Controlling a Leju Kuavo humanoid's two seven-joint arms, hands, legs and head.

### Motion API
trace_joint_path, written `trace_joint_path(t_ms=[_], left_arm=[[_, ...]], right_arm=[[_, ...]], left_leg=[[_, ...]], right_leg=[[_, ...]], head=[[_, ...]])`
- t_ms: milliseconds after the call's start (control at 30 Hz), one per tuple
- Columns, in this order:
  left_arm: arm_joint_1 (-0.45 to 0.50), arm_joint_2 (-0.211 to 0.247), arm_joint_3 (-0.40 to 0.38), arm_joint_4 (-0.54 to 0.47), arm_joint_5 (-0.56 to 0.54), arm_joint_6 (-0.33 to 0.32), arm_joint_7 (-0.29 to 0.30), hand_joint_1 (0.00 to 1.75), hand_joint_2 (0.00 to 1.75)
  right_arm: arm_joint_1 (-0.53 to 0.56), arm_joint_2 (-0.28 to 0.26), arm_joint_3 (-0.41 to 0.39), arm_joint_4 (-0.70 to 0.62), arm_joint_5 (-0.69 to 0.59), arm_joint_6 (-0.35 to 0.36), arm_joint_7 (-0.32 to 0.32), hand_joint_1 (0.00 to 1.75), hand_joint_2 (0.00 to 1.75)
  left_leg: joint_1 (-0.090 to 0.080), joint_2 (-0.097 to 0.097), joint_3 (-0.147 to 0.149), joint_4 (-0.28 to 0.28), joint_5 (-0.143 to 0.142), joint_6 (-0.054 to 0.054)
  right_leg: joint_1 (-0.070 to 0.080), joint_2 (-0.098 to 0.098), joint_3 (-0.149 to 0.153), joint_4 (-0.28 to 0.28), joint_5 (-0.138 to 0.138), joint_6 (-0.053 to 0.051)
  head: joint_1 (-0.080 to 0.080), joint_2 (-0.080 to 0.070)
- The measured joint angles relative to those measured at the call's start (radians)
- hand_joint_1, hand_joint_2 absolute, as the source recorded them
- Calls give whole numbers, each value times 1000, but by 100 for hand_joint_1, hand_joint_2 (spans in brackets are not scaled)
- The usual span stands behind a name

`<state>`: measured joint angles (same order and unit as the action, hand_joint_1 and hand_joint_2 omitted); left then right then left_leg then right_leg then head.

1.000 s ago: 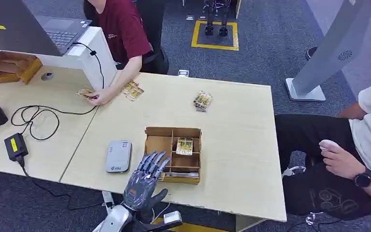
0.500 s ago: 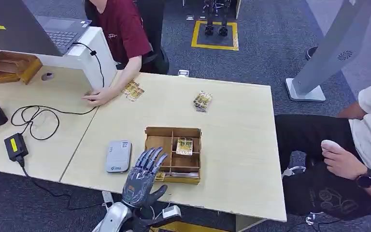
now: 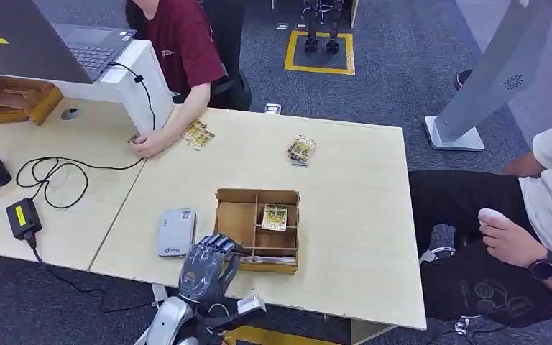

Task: Pass the card to the sensor for recognition and then transmit it.

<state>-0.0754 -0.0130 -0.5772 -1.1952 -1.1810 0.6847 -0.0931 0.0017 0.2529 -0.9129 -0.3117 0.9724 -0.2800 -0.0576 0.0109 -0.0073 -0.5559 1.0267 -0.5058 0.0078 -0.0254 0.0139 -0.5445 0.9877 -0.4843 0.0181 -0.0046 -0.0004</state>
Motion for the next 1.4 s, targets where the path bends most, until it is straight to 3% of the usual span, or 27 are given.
trace_joint_path(t_ms=[700, 1300, 1367, 1400], left_arm=[[-28, 5, -29, 19, 50, 0, 12, 175, 175], [-37, 9, -35, 24, 64, 0, -12, 175, 175], [-43, 12, -35, 5, 71, 0, -11, 175, 175], [-59, 24, -35, -51, 81, -4, 1, 175, 175]], right_arm=[[-8, -8, 6, 15, 16, -4, -3, 0, 0], [-13, -15, 20, 30, 31, -14, -3, 0, 0], [-14, -16, 27, 32, 31, -20, -3, 0, 0], [-14, -17, 30, 33, 34, -22, -2, 0, 0]], left_leg=[[0, 0, 0, 0, 0, 0], [0, 0, 0, 0, 0, 0], [0, 0, 0, 0, 0, 0], [0, 0, 0, 0, 1, 1]], right_leg=[[0, 0, 0, 0, 0, 0], [0, 0, 0, 0, 0, 0], [0, 0, 0, 0, 0, 0], [0, 0, 0, 0, 0, 0]], head=[[0, 0], [0, 0], [0, 0], [0, 0]])
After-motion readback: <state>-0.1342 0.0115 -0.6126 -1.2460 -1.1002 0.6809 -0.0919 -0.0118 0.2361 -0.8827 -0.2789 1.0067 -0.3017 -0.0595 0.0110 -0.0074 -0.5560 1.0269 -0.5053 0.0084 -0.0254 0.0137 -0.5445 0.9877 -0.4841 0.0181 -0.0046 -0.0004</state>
